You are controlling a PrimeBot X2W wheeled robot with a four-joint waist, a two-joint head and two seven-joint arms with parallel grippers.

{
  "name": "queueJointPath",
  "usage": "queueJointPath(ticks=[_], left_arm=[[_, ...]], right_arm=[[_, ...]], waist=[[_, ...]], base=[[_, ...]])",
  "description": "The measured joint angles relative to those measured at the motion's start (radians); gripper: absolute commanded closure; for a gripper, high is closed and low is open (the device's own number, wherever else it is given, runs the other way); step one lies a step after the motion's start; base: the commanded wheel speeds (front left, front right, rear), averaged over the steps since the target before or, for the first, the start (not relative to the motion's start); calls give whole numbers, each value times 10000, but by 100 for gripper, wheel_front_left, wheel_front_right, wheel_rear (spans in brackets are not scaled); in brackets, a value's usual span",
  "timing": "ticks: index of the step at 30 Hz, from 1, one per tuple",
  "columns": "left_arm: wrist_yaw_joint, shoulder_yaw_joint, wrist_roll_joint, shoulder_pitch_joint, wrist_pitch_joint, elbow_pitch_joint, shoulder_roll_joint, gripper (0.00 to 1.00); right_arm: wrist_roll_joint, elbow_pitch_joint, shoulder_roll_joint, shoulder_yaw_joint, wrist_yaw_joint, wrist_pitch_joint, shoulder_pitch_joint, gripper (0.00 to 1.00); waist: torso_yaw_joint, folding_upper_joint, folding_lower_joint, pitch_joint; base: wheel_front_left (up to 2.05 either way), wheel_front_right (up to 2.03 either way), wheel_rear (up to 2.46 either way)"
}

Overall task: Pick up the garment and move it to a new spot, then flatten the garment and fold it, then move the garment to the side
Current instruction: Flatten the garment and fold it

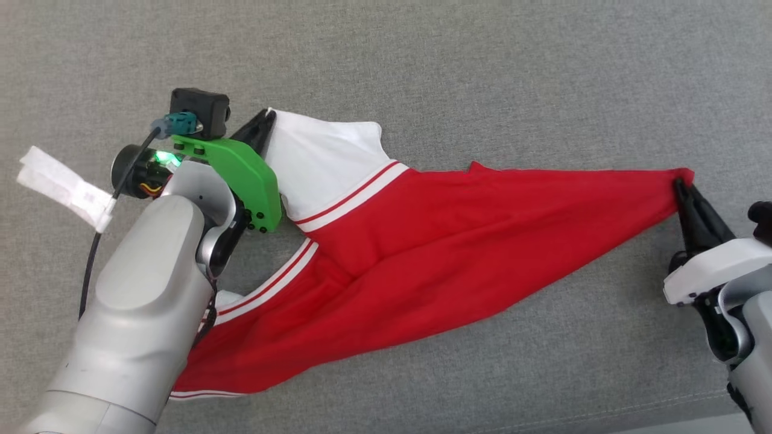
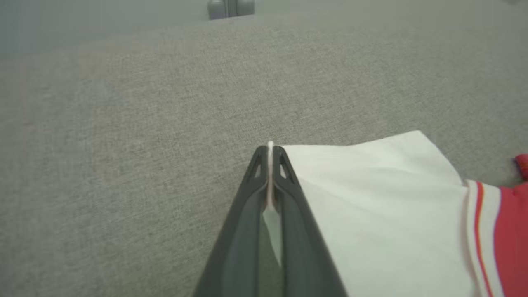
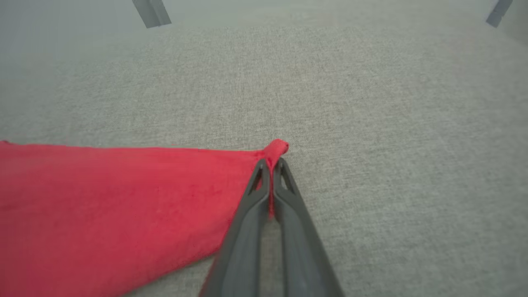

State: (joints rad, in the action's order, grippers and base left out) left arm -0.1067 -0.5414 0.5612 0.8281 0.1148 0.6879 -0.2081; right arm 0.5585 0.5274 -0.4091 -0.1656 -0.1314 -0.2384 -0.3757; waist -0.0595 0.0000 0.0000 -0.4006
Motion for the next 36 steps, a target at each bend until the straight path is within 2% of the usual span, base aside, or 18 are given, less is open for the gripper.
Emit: queueJointPath(ticks=[6,12,17,22,29,36], left_arm=[[552,426,-109,-553,-1225,-1758,-408,100],[1559,1139,-339,-924,-2057,-4376,-963,100],[2322,1549,-861,-804,-2230,-6763,-1340,100],[2750,1808,-1342,-39,-1987,-8546,-1615,100],[2966,1981,-1444,764,-1373,-9482,-1760,100],[2821,1887,-1162,1277,-1014,-8746,-1622,100]], right_arm=[[-474,-1724,-520,608,0,-201,79,100],[-1476,-4320,-846,1526,0,-165,525,100],[-1998,-6621,-1034,2288,0,844,581,100],[-2148,-8188,-1175,2949,0,1908,170,100],[-1795,-8656,-1547,3298,0,2846,-617,100],[-1104,-7981,-1678,3020,0,3070,-1183,100]], waist=[[54,0,0,546],[106,0,0,1292],[195,0,0,1968],[297,0,0,2621],[383,0,0,3529],[422,0,0,3808]], base=[[0,0,0],[0,0,0],[0,0,0],[0,0,0],[0,0,0],[0,0,0]])
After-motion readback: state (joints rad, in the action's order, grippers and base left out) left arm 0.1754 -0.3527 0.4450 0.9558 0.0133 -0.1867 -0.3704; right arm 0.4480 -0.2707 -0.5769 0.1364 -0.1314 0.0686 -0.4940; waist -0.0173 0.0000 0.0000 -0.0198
